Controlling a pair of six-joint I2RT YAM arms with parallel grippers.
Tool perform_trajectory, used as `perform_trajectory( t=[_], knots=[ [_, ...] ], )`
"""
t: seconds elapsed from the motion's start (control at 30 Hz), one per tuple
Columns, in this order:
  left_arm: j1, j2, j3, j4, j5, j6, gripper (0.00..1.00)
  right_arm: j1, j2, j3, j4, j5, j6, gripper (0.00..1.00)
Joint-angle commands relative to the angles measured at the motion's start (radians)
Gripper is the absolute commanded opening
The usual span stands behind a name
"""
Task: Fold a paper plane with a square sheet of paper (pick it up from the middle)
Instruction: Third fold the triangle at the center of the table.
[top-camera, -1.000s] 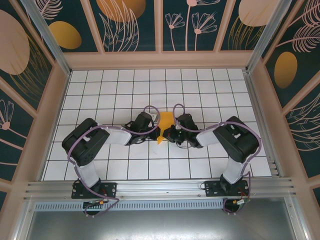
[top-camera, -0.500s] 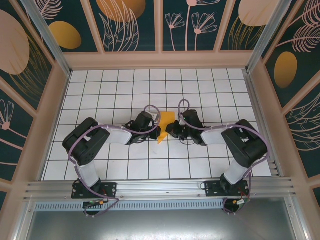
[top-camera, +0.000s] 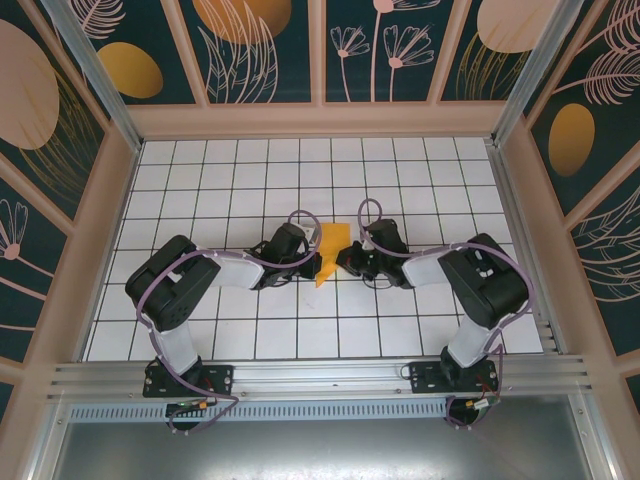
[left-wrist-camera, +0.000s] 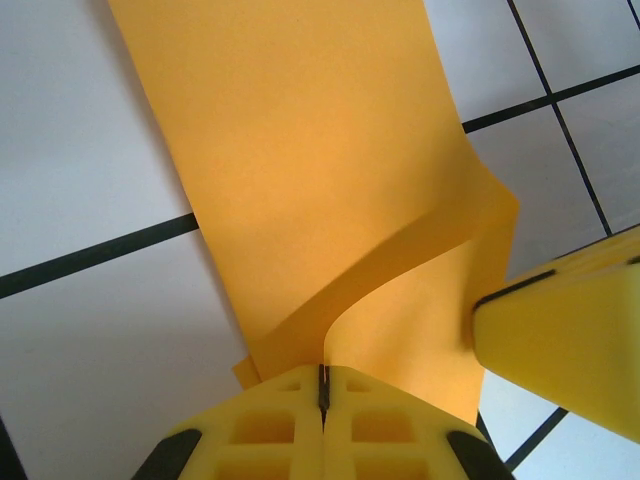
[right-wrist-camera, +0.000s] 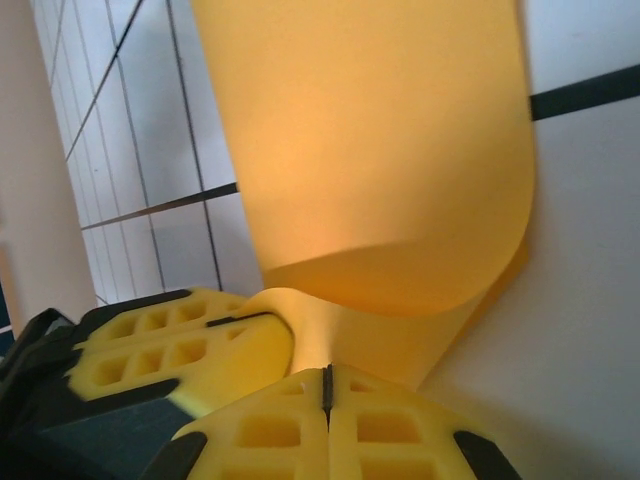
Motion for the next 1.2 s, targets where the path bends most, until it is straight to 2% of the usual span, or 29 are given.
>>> perform_trajectory(
  t=[0.0, 0.13, 0.33, 0.4, 0.67, 0.97, 1.17],
  knots=[
    [0.000, 0.069, -0.022, -0.155, -0.020, 0.022, 0.00, -0.009, 0.048, 0.026, 0.027, -0.005, -0.018, 0.07],
    [0.000, 0.063, -0.028, -0.153, -0.028, 0.021, 0.00, -0.009, 0.075, 0.035, 0.001, -0.005, -0.001, 0.06],
    [0.000, 0.059, -0.028, -0.157, -0.033, 0.017, 0.00, -0.009, -0.043, 0.050, -0.062, 0.019, -0.020, 0.06],
    [0.000, 0.052, -0.030, -0.156, -0.039, 0.017, 0.00, -0.048, -0.057, 0.056, -0.068, 0.013, -0.039, 0.06],
    [-0.001, 0.045, -0.030, -0.159, -0.039, 0.014, 0.00, -0.077, 0.017, 0.063, -0.008, -0.038, -0.046, 0.06],
    [0.000, 0.042, -0.030, -0.164, -0.042, 0.015, 0.00, -0.081, 0.079, 0.065, -0.059, 0.008, -0.054, 0.06],
    [0.001, 0.039, -0.031, -0.166, -0.048, 0.017, 0.00, -0.093, -0.030, 0.075, -0.097, 0.002, -0.064, 0.06]
  ],
)
